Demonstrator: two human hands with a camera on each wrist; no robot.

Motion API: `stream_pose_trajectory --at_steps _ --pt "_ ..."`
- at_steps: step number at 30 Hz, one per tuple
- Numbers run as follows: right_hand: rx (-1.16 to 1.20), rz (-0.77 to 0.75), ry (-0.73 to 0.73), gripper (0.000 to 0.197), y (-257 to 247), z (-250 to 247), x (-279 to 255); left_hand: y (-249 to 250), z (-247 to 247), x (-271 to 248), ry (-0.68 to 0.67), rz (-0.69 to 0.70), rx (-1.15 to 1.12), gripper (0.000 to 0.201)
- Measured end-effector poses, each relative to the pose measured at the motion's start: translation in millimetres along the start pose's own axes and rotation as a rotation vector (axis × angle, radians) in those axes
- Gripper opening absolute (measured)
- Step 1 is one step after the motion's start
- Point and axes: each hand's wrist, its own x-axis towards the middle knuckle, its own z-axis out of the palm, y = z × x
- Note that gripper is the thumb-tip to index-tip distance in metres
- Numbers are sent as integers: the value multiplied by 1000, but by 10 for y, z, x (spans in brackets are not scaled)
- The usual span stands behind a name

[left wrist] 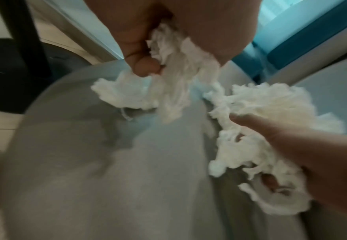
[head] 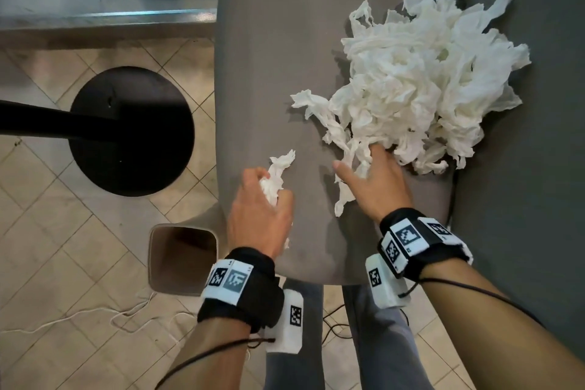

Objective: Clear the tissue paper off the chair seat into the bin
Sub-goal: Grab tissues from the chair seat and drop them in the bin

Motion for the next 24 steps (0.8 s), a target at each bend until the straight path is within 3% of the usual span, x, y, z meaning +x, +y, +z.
stream_pose_trajectory --at_steps 3,8,11,15,20,24 --pt "-126 -25 42 54 -43 83 70 -186 100 90 -14 -78 128 43" --pt "-54 -90 64 29 68 -1 65 -300 170 95 -50 -45 290 25" --pt "90 -17 100 26 144 -165 -103 -266 94 66 -60 -62 155 21" --pt "229 99 156 45 238 -416 -358 -175 -10 -5 -25 -78 -43 10" --pt "334 76 335 18 418 -650 -446 38 -53 -184 13 -114 -243 34" --pt "431 66 306 12 433 -818 -406 291 20 -285 54 -155 -342 19"
